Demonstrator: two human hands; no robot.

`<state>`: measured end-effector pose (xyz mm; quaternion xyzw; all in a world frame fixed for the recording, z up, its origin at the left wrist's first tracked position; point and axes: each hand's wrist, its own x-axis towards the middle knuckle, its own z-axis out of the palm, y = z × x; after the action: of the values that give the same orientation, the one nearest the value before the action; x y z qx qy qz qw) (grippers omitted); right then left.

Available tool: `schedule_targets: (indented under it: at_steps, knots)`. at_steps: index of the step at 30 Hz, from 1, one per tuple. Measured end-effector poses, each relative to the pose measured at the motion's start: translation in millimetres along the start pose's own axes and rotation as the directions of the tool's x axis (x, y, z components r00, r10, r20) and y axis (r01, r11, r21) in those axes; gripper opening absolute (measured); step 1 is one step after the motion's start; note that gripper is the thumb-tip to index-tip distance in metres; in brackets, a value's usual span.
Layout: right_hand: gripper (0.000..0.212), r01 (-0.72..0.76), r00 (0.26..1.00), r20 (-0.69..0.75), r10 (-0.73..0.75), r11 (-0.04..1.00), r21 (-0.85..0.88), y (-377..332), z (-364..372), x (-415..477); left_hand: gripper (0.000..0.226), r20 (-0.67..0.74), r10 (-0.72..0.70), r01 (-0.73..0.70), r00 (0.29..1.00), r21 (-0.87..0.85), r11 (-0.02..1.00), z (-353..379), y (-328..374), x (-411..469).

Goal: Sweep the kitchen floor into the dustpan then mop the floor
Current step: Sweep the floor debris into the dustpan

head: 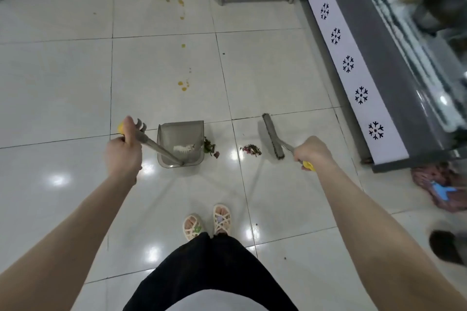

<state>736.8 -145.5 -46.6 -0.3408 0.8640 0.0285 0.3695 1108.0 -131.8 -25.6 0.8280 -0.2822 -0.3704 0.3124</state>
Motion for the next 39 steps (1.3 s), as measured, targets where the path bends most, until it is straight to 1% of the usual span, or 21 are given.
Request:
schedule_targets:
  at_steps: [3,4,6,7,8,10,12,13,17,19,21,25,29,33,35,37,39]
  knots:
    - [0.004,-0.004,1.0,-0.023,0.003,0.998,-0.063,1.8,18.5,13.1,0.075,-0.014,-0.004,0.004,1.0,0.007,1.0,1.5,-2.8,0.7]
    - [0.006,-0.026,0.999,-0.02,0.024,0.998,-0.056,4.0,25.4,18.0,0.074,-0.015,-0.006,0.006,1.0,0.003,1.0,2.1,-3.3,0.4]
    - [0.014,-0.091,0.996,0.016,0.09,0.996,0.026,8.0,37.8,24.8,0.072,-0.024,-0.012,0.012,1.0,-0.007,1.0,3.1,-3.9,-1.1]
    - [0.018,-0.143,0.989,0.065,0.136,0.981,0.127,10.0,43.3,26.3,0.072,-0.028,-0.017,0.016,0.999,-0.012,1.0,3.6,-4.0,-1.3]
    - [0.02,-0.205,0.975,0.143,0.173,0.945,0.253,10.7,47.8,26.4,0.072,-0.03,-0.02,0.019,0.999,-0.015,1.0,3.8,-3.8,-0.7]
    - [0.016,-0.324,0.931,0.312,0.187,0.817,0.476,11.1,56.2,23.5,0.071,-0.038,-0.027,0.027,0.999,-0.012,1.0,3.6,-2.9,-0.4]
    - [0.012,-0.396,0.892,0.43,0.14,0.7,0.594,12.4,66.4,22.0,0.07,-0.049,-0.039,0.038,0.998,-0.021,0.999,1.2,-3.5,-0.1]
    - [0.011,-0.411,0.883,0.454,0.119,0.662,0.627,12.2,71.3,21.1,0.068,-0.057,-0.039,0.038,0.998,-0.023,0.999,-0.7,-3.4,0.7]
    - [0.011,-0.42,0.895,0.429,0.117,0.545,0.726,4.9,88.0,15.9,0.061,-0.067,-0.035,0.034,0.997,-0.017,0.999,-10.8,-5.1,5.7]
    - [0.013,-0.411,0.9,0.423,0.104,0.524,0.746,-5.7,93.1,9.8,0.06,-0.074,-0.028,0.028,0.997,-0.01,1.0,-15.8,-5.6,12.2]
    - [0.016,-0.411,0.899,0.428,0.094,0.522,0.747,-19.4,99.5,2.1,0.061,-0.069,-0.023,0.023,0.997,0.01,1.0,-21.8,-6.0,20.3]
    - [0.02,-0.407,0.894,0.442,0.079,0.558,0.723,-52.0,122.1,-17.2,0.062,-0.043,0.005,-0.004,0.999,0.013,1.0,-42.9,-9.8,44.9]
    - [0.012,-0.419,0.886,0.455,0.085,0.568,0.708,-86.2,156.4,-45.8,0.067,-0.02,-0.001,0.002,1.0,0.029,1.0,-71.6,-19.0,78.5]
    - [0.01,-0.441,0.873,0.48,0.085,0.557,0.704,-120.8,199.3,-88.7,0.067,0.079,0.042,-0.046,0.996,0.046,0.998,-106.0,-24.6,110.6]
    - [0.009,-0.446,0.879,0.465,0.104,0.524,0.726,-129.8,213.3,-103.1,0.068,0.13,0.089,-0.097,0.988,0.057,0.994,-121.3,-28.7,125.1]
    - [0.01,-0.446,0.89,0.434,0.139,0.462,0.767,-131.1,222.1,-117.3,0.07,0.177,0.109,-0.126,0.978,0.089,0.988,-136.7,-30.7,139.7]
    - [0.012,-0.425,0.905,0.389,0.172,0.427,0.798,-128.7,223.5,-129.8,0.071,0.211,0.117,-0.147,0.97,0.13,0.981,-146.6,-32.3,151.0]
